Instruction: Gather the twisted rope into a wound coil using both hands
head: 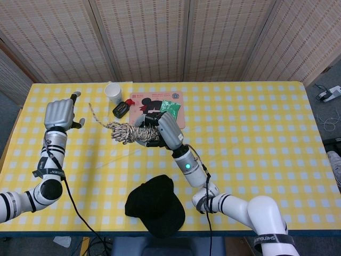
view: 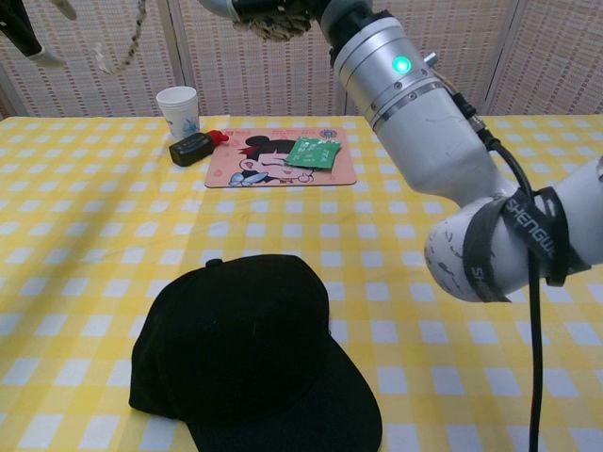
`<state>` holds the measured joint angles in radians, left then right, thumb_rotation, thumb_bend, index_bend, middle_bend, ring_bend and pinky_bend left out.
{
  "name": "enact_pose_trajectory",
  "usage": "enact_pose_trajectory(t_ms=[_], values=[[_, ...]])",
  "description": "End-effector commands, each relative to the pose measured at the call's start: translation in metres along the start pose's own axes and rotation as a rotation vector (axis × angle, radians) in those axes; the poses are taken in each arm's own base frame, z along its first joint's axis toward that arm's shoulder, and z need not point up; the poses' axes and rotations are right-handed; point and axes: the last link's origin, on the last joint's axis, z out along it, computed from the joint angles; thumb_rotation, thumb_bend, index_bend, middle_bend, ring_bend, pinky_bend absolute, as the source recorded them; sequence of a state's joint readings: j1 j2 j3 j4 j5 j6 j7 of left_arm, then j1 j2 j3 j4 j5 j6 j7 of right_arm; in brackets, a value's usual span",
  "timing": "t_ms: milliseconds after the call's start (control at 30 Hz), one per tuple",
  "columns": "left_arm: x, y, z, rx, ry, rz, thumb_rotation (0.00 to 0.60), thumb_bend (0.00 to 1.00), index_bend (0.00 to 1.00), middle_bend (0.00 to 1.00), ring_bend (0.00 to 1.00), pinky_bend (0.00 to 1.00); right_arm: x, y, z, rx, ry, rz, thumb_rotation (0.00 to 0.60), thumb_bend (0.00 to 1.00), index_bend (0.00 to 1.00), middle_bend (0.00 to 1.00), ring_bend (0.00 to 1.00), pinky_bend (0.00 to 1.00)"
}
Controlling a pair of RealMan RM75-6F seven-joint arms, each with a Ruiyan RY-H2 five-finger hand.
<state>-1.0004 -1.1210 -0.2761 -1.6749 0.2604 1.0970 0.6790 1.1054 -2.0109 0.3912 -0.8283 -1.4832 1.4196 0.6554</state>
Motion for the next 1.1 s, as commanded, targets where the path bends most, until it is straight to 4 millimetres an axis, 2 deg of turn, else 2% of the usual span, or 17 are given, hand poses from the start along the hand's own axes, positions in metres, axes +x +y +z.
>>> enact_pose_trajectory(t_ms=[33, 167, 300, 433, 633, 833, 1100], values=[[-0.007, -0.011, 0.003, 0.023, 0.006, 0.018, 0.600, 0.34, 0.16, 0.98, 0.91, 0.97, 0.015, 0.000, 0.002, 0.003, 0.029, -0.029, 0.600, 0.24, 0.98, 0.75, 0.65, 0.69], [-0.013, -0.026, 0.004, 0.042, 0.017, 0.016, 0.600, 0.34, 0.16, 0.93, 0.86, 0.91, 0.032, 0.002, 0.001, -0.004, 0.044, -0.062, 0.600, 0.24, 0.98, 0.75, 0.65, 0.69], [-0.018, -0.043, 0.001, 0.049, 0.047, 0.043, 0.600, 0.34, 0.16, 0.78, 0.71, 0.84, 0.049, 0.004, -0.004, -0.014, 0.047, -0.100, 0.600, 0.24, 0.98, 0.75, 0.65, 0.70], [-0.021, -0.062, -0.005, 0.045, 0.086, 0.063, 0.600, 0.34, 0.16, 0.62, 0.56, 0.69, 0.066, 0.008, -0.012, -0.028, 0.037, -0.150, 0.600, 0.24, 0.98, 0.75, 0.65, 0.70], [-0.027, -0.089, -0.020, 0.014, 0.146, 0.082, 0.600, 0.34, 0.17, 0.47, 0.39, 0.52, 0.089, 0.012, -0.031, -0.047, 0.022, -0.212, 0.600, 0.24, 0.98, 0.75, 0.65, 0.70], [-0.035, -0.116, -0.041, -0.003, 0.210, 0.089, 0.600, 0.34, 0.22, 0.43, 0.36, 0.46, 0.110, 0.016, -0.047, -0.068, 0.027, -0.256, 0.600, 0.24, 0.98, 0.75, 0.65, 0.70], [-0.042, -0.145, -0.064, -0.001, 0.247, 0.098, 0.600, 0.34, 0.23, 0.41, 0.34, 0.41, 0.125, 0.019, -0.062, -0.086, 0.032, -0.278, 0.600, 0.25, 0.98, 0.75, 0.65, 0.70]])
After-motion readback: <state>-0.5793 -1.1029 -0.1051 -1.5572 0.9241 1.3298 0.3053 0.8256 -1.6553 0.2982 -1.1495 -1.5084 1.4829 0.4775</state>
